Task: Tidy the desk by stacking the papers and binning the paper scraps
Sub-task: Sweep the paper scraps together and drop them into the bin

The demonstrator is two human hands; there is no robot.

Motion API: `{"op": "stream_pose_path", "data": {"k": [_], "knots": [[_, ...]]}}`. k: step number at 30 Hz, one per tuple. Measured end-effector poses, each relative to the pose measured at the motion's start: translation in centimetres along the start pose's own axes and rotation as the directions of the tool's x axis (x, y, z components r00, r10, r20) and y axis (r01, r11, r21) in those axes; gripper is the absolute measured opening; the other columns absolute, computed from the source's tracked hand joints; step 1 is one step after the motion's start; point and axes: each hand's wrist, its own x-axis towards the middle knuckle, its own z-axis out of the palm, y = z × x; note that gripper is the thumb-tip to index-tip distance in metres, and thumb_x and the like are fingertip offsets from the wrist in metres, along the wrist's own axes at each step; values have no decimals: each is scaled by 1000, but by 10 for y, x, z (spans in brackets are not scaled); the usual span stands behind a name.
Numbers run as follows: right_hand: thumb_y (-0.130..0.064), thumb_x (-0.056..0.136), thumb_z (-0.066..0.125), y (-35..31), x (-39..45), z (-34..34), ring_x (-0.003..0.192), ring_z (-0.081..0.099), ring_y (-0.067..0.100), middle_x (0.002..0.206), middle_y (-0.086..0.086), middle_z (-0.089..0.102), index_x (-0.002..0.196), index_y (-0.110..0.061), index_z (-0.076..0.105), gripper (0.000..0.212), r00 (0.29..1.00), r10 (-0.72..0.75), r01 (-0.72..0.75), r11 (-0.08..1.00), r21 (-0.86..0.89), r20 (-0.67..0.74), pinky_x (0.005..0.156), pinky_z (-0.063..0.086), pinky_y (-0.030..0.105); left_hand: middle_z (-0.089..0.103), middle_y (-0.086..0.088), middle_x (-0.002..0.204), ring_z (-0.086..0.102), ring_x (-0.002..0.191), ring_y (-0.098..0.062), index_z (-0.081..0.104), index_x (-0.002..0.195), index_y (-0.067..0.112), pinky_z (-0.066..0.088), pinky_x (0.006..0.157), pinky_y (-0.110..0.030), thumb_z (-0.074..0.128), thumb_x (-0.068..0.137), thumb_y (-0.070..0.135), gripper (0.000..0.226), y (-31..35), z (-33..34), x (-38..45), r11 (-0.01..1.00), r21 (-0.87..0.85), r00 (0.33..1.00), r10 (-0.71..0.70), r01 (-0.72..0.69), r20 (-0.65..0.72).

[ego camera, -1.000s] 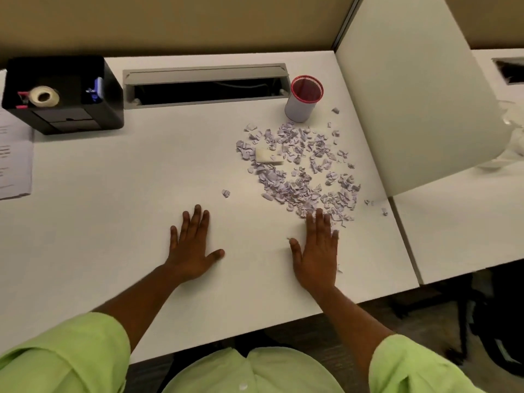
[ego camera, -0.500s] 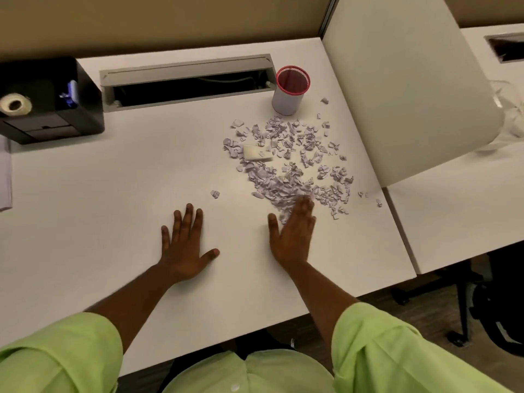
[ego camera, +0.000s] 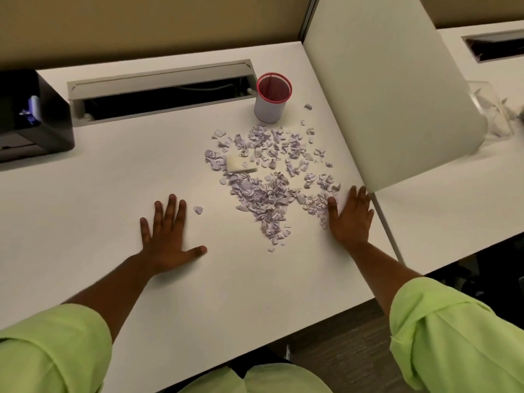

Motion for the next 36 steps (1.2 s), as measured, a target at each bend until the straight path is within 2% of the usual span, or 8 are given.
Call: {"op": "stream_pose_path", "data": {"k": [4, 12, 17, 21, 24, 27, 30, 36], "knots": [[-74, 95, 16, -30, -10, 13, 158, -3, 37, 171, 19, 2, 163, -9, 13, 95, 998, -53, 53, 999, 11, -14, 126, 7, 58, -48, 13, 148, -45, 136, -21, -34, 144, 34, -15, 112, -59, 35, 60, 92, 124, 0, 0, 2, 1000, 9, 1000, -13, 14, -5], [-56, 104, 38, -108, -50, 37, 159, 7, 22, 171, 10, 12, 161, -3, 20, 80, 860, -503, 505, 820, 269, -82, 128, 15, 38, -48, 12, 148, -44, 137, -21, -34, 145, 32, -14, 112, -60, 30, 58, 94, 124, 2, 1, 2, 999, 28, 1000, -21, 22, -23], [-56, 105, 34, -84, 14, 12, 158, 11, 25, 170, 12, 17, 162, -5, 17, 78, 915, -374, 394, 909, 134, -153, 128, 18, 43, -48, 12, 147, -45, 136, -20, -33, 146, 32, -15, 112, -59, 30, 58, 93, 124, 1, 3, 3, 999, 31, 999, -17, 18, -44], [-70, 97, 17, -60, 54, 7, 158, 10, 33, 170, 16, 13, 161, -2, 13, 93, 979, -203, 204, 978, 34, -31, 125, 19, 55, -47, 13, 148, -45, 136, -19, -33, 146, 33, -14, 113, -59, 33, 60, 92, 123, 0, 5, 5, 1000, 27, 998, -10, 12, -63], [-69, 100, 17, -74, 35, 17, 159, 2, 28, 171, 12, 6, 163, -6, 8, 90, 949, -315, 314, 949, 28, 27, 128, 9, 51, -45, 15, 149, -43, 138, -15, -31, 146, 34, -16, 113, -56, 33, 66, 93, 119, -2, 6, 3, 1000, 10, 994, 7, -6, -108], [-63, 104, 23, -96, 12, 23, 159, 6, 21, 172, 7, 11, 163, -10, 13, 80, 869, -493, 477, 858, 193, 42, 129, 10, 45, -35, 15, 155, -32, 144, -12, -22, 152, 28, -12, 116, -53, 22, 72, 91, 111, -4, 7, 6, 999, 19, 980, 37, -33, -194], [-52, 106, 34, -113, 38, 12, 156, 20, 22, 168, 9, 25, 160, -11, 24, 69, 880, -473, 463, 830, 310, -45, 127, 21, 42, -24, 13, 160, -20, 148, -11, -8, 156, 21, -2, 121, -51, 11, 78, 86, 103, -6, 1, 22, 998, -20, 960, 56, -64, -273], [-65, 103, 28, -128, 155, -19, 156, 19, 29, 166, 16, 27, 157, -7, 32, 79, 898, -440, 436, 884, 169, -16, 126, 20, 49, -19, 3, 163, -15, 150, -18, -8, 156, 16, 2, 121, -49, 18, 83, 81, 101, 6, -4, 44, 989, 131, 935, 114, -73, -336]]}}
